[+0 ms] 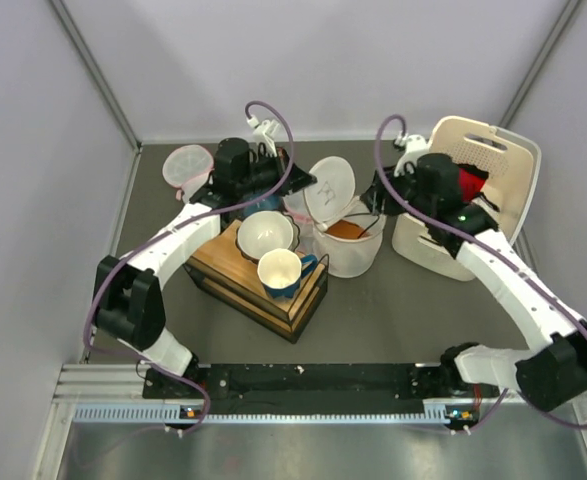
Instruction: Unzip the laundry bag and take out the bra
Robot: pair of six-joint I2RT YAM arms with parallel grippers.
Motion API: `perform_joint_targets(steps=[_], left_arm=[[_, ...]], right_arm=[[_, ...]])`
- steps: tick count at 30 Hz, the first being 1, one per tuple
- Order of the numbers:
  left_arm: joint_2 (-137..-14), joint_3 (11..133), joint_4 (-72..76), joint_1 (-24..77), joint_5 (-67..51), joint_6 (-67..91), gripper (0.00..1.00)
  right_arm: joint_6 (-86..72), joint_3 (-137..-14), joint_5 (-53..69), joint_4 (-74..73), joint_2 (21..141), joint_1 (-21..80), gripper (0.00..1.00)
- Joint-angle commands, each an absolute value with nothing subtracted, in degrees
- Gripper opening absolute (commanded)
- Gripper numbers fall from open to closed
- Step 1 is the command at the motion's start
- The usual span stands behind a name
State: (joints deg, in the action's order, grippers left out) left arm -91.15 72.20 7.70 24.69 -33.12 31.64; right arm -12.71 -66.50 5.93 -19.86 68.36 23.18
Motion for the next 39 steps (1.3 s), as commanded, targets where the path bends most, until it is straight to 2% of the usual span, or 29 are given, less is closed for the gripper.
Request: perform_joint_targets(steps=[1, 12, 20, 26, 27, 29, 30, 31, 32, 33, 39], left_arm=[[-86.9, 73.0, 10.5, 25.6, -32.6, 32.1, 0.0], [-86.7, 73.7, 11.3, 26.5, -32.7, 33.1, 0.0], [-86.0, 73.0, 11.3, 26.7, -32.1, 32.7, 0.0], [-85.7, 72.3, 11.1, 26.7, -31.7, 32.4, 0.0], [-85.9, 72.2, 11.4, 26.7, -31.8, 32.6, 0.0], [-85.9, 72.2, 11.6, 26.6, -32.0, 32.8, 0.0], [-86.0, 72.2, 11.6, 26.7, -32.0, 32.8, 0.0], [-86.0, 72.2, 11.6, 26.7, -32.0, 32.7, 0.0], [-85.8, 72.2, 11.5, 26.7, -32.0, 32.5, 0.0], [-85.9, 72.2, 11.3, 26.7, -32.0, 32.4, 0.0], [-85.6, 71.8, 10.8, 26.7, -31.6, 31.7, 0.0]], right_arm=[[-10.9, -64.6, 10.0, -21.6, 72.3, 25.3, 0.54], [-14.0, -61.4, 13.4, -18.4, 80.6, 28.7, 0.53], [-15.0, -59.9, 8.9, -17.5, 88.9, 29.4, 0.62], [-15.5, -59.8, 8.3, -16.4, 94.6, 29.4, 0.6], [-15.6, -59.9, 8.3, -16.3, 95.1, 29.4, 0.57], [-16.0, -59.9, 8.5, -15.2, 96.1, 29.4, 0.44], [-16.2, -59.9, 9.0, -15.0, 96.3, 29.4, 0.35], [-16.2, -60.0, 9.1, -15.0, 96.7, 29.4, 0.18], [-16.2, -60.1, 9.1, -14.9, 96.7, 29.4, 0.07], [-16.3, -60.1, 9.1, -15.0, 96.4, 29.4, 0.0], [-16.4, -58.8, 8.8, -15.2, 89.3, 29.4, 0.0]])
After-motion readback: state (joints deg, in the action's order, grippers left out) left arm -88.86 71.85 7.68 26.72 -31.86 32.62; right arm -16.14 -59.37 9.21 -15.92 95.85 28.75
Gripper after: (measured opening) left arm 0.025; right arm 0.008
